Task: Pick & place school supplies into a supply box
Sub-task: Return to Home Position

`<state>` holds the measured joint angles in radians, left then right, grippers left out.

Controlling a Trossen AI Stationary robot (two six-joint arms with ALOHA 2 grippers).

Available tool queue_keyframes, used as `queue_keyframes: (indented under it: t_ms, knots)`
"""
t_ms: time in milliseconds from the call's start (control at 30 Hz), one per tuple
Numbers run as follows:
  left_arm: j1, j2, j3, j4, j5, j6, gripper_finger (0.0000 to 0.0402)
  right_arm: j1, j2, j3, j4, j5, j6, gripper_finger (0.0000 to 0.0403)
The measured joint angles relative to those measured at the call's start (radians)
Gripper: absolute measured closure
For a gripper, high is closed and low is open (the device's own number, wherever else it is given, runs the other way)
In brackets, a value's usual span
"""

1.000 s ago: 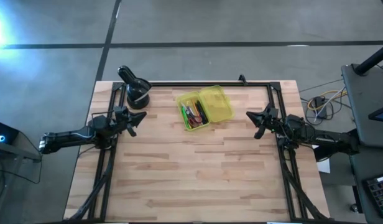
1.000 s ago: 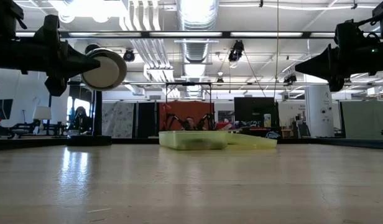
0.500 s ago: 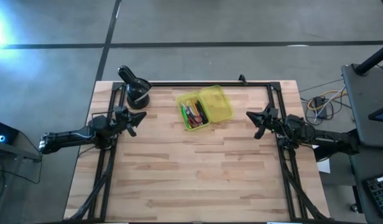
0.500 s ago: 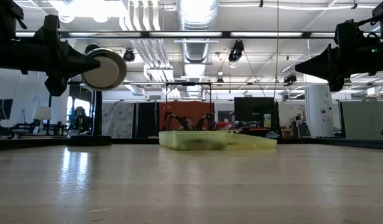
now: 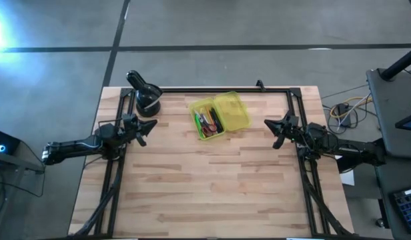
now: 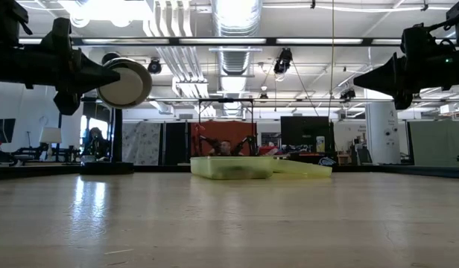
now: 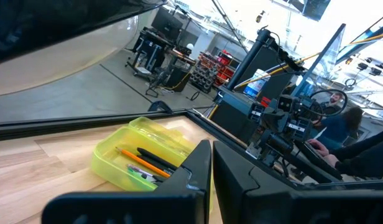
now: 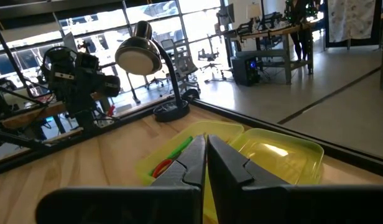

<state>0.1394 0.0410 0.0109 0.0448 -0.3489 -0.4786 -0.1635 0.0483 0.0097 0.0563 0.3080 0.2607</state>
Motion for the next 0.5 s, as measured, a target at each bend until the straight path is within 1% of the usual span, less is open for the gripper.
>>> queue_keyframes:
  t_ms: [500]
  knots:
    - [0.000,0.000,0.001,0.006,0.000,0.000,0.0402,0.000,0.000,0.000,0.000,0.000,0.000,0.0394]
